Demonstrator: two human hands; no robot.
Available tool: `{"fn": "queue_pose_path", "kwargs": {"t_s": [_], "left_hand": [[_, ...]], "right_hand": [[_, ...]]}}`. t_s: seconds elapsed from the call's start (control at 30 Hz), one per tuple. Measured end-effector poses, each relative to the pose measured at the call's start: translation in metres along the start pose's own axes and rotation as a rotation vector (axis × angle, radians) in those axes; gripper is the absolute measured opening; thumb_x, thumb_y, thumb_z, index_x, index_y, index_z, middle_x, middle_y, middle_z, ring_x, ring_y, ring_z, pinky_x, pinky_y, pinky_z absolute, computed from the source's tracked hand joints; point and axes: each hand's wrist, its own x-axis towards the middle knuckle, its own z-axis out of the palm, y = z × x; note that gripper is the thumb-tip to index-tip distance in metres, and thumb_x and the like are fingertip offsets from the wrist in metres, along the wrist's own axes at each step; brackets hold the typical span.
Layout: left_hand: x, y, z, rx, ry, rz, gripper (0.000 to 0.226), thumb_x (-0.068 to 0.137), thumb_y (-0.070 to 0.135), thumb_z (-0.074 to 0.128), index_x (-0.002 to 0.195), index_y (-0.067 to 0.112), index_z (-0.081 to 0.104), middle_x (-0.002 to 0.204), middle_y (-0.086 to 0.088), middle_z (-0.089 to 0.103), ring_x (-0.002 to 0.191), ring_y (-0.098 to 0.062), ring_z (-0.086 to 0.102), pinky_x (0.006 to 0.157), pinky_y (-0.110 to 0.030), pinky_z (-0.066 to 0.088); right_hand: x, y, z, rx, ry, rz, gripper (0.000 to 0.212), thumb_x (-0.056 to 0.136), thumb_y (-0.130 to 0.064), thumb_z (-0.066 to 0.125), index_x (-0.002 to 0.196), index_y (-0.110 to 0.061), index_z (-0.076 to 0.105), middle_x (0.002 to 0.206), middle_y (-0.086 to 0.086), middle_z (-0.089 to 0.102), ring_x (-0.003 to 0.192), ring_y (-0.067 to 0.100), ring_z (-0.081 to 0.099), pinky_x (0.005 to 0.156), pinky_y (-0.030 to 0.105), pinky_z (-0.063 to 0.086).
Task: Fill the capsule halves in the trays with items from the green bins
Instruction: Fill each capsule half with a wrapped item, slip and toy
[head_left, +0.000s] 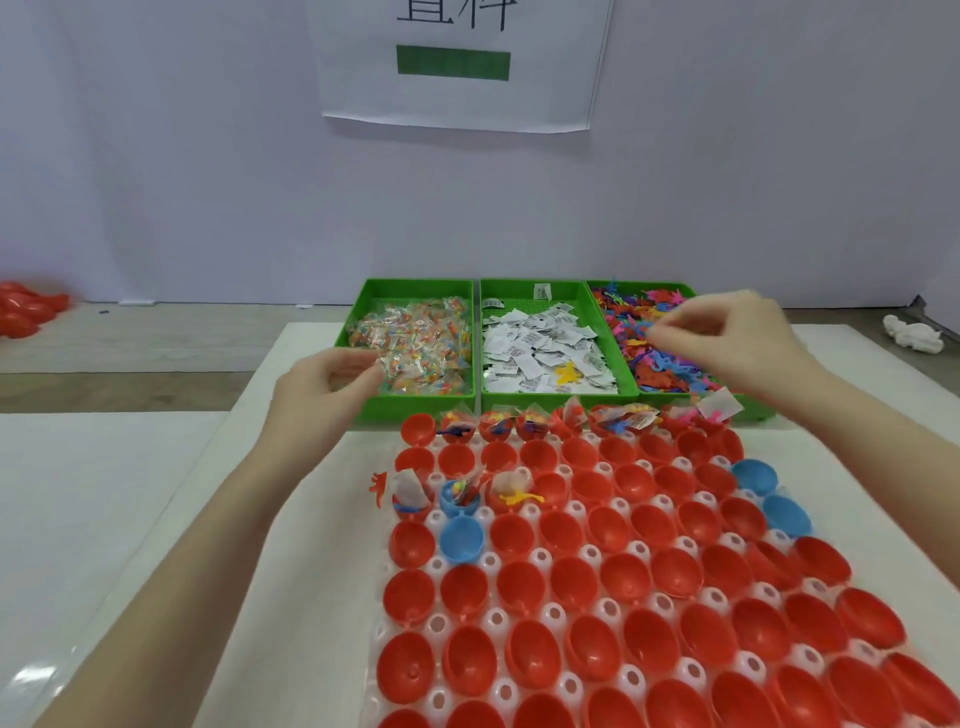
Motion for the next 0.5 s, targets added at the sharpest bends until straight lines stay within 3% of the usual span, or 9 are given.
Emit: {"fn": "queue_pose_path", "kwargs": {"t_s": [0.1,0.23,0.33,0.5], "left_hand": [[0.015,-0.011,0.008,0.437,-0.111,0.000,0.038,0.095,0.036,0.047,0.126,0.016,0.058,0.128,-0.009,0.058,0.119,-0.027,0.052,0.096,-0.036,0.040],[0.030,-0.013,0.019,0.793,-0.218,0.040,0.043,0.098,0.045,0.031,0.113,0.021,0.063,0.111,-0.009,0.066,0.100,-0.027,0.058,0.080,-0.033,0.039],[0.037,-0.014,0.026,0.699,-0.133,-0.015,0.034,0.093,0.046,0.045,0.104,0.022,0.067,0.106,-0.004,0.068,0.095,-0.025,0.057,0.082,-0.033,0.038],[0.046,-0.015,0.033,0.469,-0.018,-0.162,0.040,0.085,0.035,0.064,0.121,0.018,0.059,0.111,-0.002,0.066,0.113,-0.027,0.053,0.092,-0.036,0.033]], "right_hand": [[0.026,0.059,-0.011,-0.035,0.109,0.323,0.021,0.085,-0.020,0.064,0.099,-0.005,0.070,0.100,0.014,0.068,0.095,0.026,0.059,0.078,0.029,0.039],[0.037,0.092,-0.005,-0.238,-0.121,0.436,0.040,0.085,-0.036,0.065,0.113,-0.006,0.066,0.118,0.015,0.062,0.108,0.029,0.054,0.082,0.030,0.036],[0.042,0.093,0.004,-0.372,-0.184,0.357,0.038,0.086,-0.042,0.061,0.107,-0.011,0.069,0.114,0.012,0.065,0.097,0.024,0.054,0.078,0.030,0.039],[0.046,0.089,0.012,-0.399,-0.117,0.254,0.023,0.087,-0.027,0.063,0.095,-0.008,0.074,0.096,0.011,0.070,0.079,0.019,0.052,0.068,0.028,0.037]]}}
